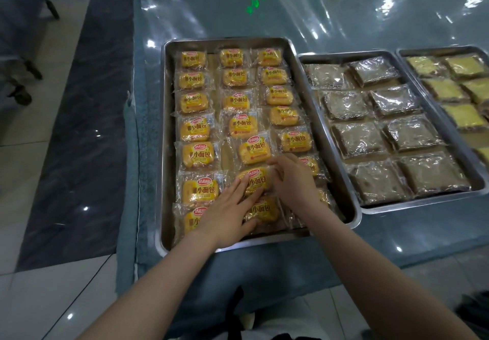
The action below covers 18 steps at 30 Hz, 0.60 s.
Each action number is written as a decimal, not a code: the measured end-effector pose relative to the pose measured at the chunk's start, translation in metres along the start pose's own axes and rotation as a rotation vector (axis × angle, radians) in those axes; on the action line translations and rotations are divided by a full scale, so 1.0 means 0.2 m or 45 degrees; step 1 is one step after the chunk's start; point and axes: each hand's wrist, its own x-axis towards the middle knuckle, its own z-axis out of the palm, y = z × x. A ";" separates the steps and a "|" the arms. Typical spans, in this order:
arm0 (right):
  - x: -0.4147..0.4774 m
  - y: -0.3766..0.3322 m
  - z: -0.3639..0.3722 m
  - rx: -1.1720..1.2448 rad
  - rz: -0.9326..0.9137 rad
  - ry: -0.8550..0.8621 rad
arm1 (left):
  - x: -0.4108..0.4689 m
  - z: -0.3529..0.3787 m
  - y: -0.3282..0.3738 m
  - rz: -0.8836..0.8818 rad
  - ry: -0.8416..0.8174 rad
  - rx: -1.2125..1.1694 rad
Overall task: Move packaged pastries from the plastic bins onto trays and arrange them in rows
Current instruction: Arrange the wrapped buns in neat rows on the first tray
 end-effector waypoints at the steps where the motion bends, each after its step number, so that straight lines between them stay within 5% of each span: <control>1: 0.03 -0.01 0.01 -0.019 -0.030 -0.009 | 0.00 0.00 0.00 -0.002 -0.006 0.009; 12: 0.28 -0.01 0.09 -0.270 -0.180 -0.412 | -0.02 -0.01 0.02 -0.023 0.033 0.056; 18: 0.27 -0.03 0.12 -0.309 -0.306 -0.332 | -0.02 -0.01 0.03 -0.044 0.005 0.111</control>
